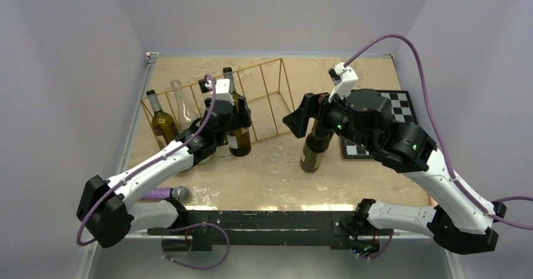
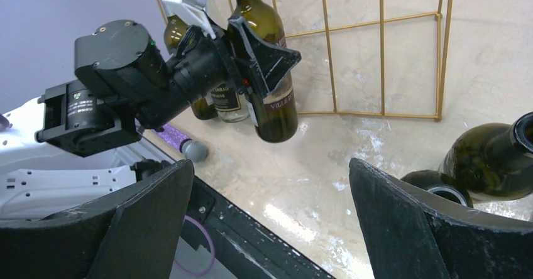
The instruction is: Put the wine bottle on the wine rack
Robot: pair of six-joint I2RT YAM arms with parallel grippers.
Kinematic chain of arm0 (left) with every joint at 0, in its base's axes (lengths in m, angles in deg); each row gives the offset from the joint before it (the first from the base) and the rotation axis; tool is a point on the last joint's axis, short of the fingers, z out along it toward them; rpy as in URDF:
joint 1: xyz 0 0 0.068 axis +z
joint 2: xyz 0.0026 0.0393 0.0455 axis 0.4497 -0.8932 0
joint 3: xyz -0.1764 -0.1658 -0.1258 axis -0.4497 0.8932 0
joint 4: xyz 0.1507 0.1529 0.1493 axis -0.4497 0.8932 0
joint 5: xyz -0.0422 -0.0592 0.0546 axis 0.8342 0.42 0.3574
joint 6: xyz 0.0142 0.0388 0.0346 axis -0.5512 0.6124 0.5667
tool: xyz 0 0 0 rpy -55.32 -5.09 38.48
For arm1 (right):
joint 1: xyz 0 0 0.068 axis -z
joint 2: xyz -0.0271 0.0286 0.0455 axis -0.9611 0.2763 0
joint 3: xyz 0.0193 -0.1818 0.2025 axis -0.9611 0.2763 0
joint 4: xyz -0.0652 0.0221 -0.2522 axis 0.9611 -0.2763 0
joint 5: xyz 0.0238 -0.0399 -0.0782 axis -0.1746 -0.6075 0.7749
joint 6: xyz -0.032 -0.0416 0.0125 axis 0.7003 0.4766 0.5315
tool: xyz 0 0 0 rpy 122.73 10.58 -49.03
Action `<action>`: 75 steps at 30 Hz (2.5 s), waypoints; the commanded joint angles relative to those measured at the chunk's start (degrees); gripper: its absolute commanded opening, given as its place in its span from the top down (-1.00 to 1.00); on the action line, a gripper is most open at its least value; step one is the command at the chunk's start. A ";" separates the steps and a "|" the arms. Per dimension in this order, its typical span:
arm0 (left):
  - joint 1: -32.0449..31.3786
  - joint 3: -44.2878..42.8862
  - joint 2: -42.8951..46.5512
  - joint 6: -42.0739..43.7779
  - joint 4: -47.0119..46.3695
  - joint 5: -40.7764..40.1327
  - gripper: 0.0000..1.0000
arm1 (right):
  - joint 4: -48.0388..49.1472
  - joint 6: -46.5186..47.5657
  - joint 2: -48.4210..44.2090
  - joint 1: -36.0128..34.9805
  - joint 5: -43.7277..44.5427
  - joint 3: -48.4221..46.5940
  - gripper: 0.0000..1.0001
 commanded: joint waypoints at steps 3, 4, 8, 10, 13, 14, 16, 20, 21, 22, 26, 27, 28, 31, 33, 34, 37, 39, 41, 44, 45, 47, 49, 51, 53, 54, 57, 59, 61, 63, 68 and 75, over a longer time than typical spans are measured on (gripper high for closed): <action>0.34 -3.44 -3.73 -3.72 -9.50 -8.76 1.00 | 1.53 -0.92 -2.78 -0.01 0.94 1.99 -0.97; 0.61 -3.44 -4.35 -3.78 -10.13 -9.23 1.00 | 1.53 -0.99 -3.07 0.00 1.00 2.34 -0.97; 1.46 -3.29 -6.56 -4.38 -12.30 -9.54 1.00 | 1.35 -1.17 -3.77 -0.01 1.22 3.62 -0.98; 1.65 -3.43 -7.87 -4.08 -13.56 -9.93 1.00 | 1.35 -1.21 -4.05 -0.01 1.31 4.08 -0.98; 1.92 -3.92 -10.37 -3.60 -15.12 -10.55 1.00 | 1.50 -1.20 -4.41 -0.01 1.27 4.67 -0.98; 1.97 -4.09 -10.97 -3.57 -15.37 -11.13 1.00 | 1.61 -1.22 -4.47 -0.01 1.30 4.93 -0.97; 1.99 -3.99 -11.62 -3.32 -16.30 -11.64 1.00 | 1.55 -1.05 -4.61 -0.02 1.14 5.08 -0.98; 1.93 -3.25 -13.17 -2.51 -19.29 -12.15 1.00 | 1.44 -0.63 -4.70 0.08 1.13 5.26 -0.98; 1.93 -3.05 -13.65 -2.20 -19.92 -12.36 1.00 | 1.42 -0.57 -4.68 0.08 1.21 5.33 -0.98; 1.98 -2.90 -14.16 -2.02 -20.66 -12.48 1.00 | 1.39 -0.58 -4.78 0.08 1.22 5.39 -0.98; 2.00 -2.84 -16.03 -2.09 -21.98 -12.56 1.00 | 1.00 -0.58 -4.93 0.08 1.42 5.70 -0.98; 2.06 -2.85 -16.40 -2.23 -21.88 -12.64 1.00 | 0.81 -0.62 -4.93 0.16 1.48 5.70 -0.98; 2.05 -2.81 -16.74 -2.36 -21.98 -12.75 1.00 | 0.70 -0.52 -4.97 0.17 1.64 5.70 -0.98; 2.07 -2.31 -17.84 -2.34 -22.23 -13.17 1.00 | 0.55 -0.49 -5.05 0.25 1.65 5.80 -0.98; 2.23 -2.11 -18.59 -2.13 -22.37 -12.84 1.00 | 0.42 -0.41 -4.98 0.34 1.66 5.74 -0.98; 2.43 -2.03 -18.92 -2.12 -22.19 -12.60 1.00 | 0.36 -0.36 -4.95 0.34 1.69 5.74 -0.98; 2.89 -1.80 -19.85 -2.36 -22.04 -12.04 1.00 | 0.21 -0.23 -4.87 0.35 1.50 5.70 -0.98; 3.25 -1.84 -20.32 -2.47 -21.85 -11.84 0.94 | 0.23 -0.14 -4.87 0.30 1.40 5.74 -0.98; 3.58 -2.26 -20.74 -2.49 -21.19 -11.69 0.81 | 0.37 -0.18 -4.95 0.30 1.35 5.87 -0.98; 3.74 -2.84 -21.12 -2.50 -20.17 -11.98 0.77 | 0.46 -0.21 -4.83 0.43 1.14 5.90 -0.98; 3.74 -2.85 -21.11 -2.52 -20.05 -11.98 0.72 | 0.46 -0.23 -4.75 0.38 1.05 5.89 -0.98; 3.73 -2.88 -21.23 -2.68 -19.82 -11.92 0.58 | 0.41 -0.29 -4.63 0.42 0.98 5.92 -0.98; 3.69 -2.93 -21.28 -3.03 -19.47 -11.85 0.44 | 0.47 -0.24 -4.46 0.42 0.86 5.89 -0.98; 3.76 -3.02 -21.35 -3.35 -18.84 -12.00 0.21 | 0.48 -0.23 -4.26 0.43 0.81 5.83 -0.98; 3.75 -3.02 -21.14 -3.53 -18.40 -12.22 0.10 | 0.45 -0.22 -4.20 0.47 0.78 5.79 -0.98; 3.74 -3.03 -21.05 -3.68 -18.23 -12.24 0.04 | 0.39 -0.23 -4.21 0.44 0.78 5.75 -0.98; 3.75 -3.25 -20.85 -4.06 -17.24 -12.78 -0.15 | 0.53 -0.22 -4.22 0.43 0.93 5.78 -0.98; 3.73 -3.18 -20.68 -4.42 -16.87 -13.04 -0.24 | 0.56 -0.23 -4.14 0.43 0.91 5.87 -0.98; 3.70 -3.20 -20.62 -4.59 -16.60 -13.30 -0.32 | 0.56 -0.21 -4.15 0.41 0.90 5.93 -0.98; 3.75 -3.33 -20.48 -4.72 -16.27 -13.43 -0.36 | 0.64 -0.23 -4.14 0.43 0.79 6.00 -0.98; 3.68 -3.53 -20.00 -5.13 -15.39 -14.30 -0.55 | 0.73 -0.23 -4.00 0.43 0.61 6.12 -0.98; 3.52 -5.10 -20.20 -5.55 -12.82 -15.90 -0.65 | 0.89 -0.32 -4.20 0.39 0.54 6.41 -0.98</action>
